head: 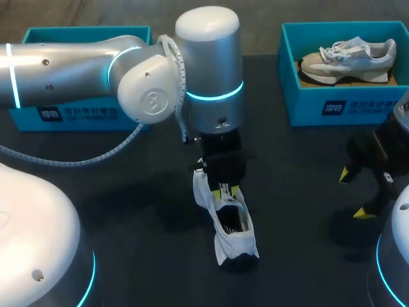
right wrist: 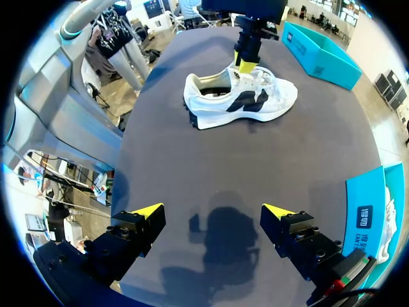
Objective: Take the shoe out of the shoebox, open the shoe tongue, remove and reinsert the insole, then place the shoe into the shoebox
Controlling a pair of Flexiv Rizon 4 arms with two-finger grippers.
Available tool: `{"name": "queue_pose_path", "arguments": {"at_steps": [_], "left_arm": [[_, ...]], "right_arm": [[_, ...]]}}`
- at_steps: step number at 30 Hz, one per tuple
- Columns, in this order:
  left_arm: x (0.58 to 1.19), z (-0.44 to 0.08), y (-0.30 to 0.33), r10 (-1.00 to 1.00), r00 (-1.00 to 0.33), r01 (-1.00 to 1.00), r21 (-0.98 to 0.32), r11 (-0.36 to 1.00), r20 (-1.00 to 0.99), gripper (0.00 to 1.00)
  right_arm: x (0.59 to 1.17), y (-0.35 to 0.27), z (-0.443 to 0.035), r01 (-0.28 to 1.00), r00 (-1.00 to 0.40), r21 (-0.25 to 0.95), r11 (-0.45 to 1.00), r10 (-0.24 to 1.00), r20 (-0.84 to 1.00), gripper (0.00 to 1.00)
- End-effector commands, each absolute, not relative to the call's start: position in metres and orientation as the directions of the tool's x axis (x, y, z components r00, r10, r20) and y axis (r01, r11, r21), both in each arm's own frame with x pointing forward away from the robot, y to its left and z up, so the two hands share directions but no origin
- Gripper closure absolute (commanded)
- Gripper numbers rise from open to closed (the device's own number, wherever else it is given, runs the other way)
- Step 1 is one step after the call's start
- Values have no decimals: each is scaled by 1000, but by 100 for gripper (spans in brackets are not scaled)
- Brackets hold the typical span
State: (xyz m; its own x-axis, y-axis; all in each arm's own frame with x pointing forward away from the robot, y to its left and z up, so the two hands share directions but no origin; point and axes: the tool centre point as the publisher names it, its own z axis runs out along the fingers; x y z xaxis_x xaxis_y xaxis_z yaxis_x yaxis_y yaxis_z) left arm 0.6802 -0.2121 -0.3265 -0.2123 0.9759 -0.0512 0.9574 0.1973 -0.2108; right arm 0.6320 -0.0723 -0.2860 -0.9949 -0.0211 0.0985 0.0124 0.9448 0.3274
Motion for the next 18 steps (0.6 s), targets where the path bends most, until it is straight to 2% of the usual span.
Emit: {"name": "queue_pose_path", "arguments": {"at_steps": [1,7,12,17,18], "left_arm": [[680,-342,-217,975,-216,952,-230,201,-45,74],[673,-345,-213,973,-224,945,-256,204,-51,73],[667,-319,-209,970,-232,954,-213,211,-77,69],[663,-290,-205,947,-313,940,-170,297,-72,67],[662,-285,-203,939,-336,932,-166,321,-71,63]], "right_arm": [[631,-72,-287,12,-995,326,945,-20,96,0],[631,-72,-287,12,-995,326,945,-20,96,0],[631,-72,-287,12,-995,326,945,-20,96,0],[631,-72,-287,12,-995,326,945,-20,96,0],[631,-72,-287,12,-995,326,945,-20,96,0]]}}
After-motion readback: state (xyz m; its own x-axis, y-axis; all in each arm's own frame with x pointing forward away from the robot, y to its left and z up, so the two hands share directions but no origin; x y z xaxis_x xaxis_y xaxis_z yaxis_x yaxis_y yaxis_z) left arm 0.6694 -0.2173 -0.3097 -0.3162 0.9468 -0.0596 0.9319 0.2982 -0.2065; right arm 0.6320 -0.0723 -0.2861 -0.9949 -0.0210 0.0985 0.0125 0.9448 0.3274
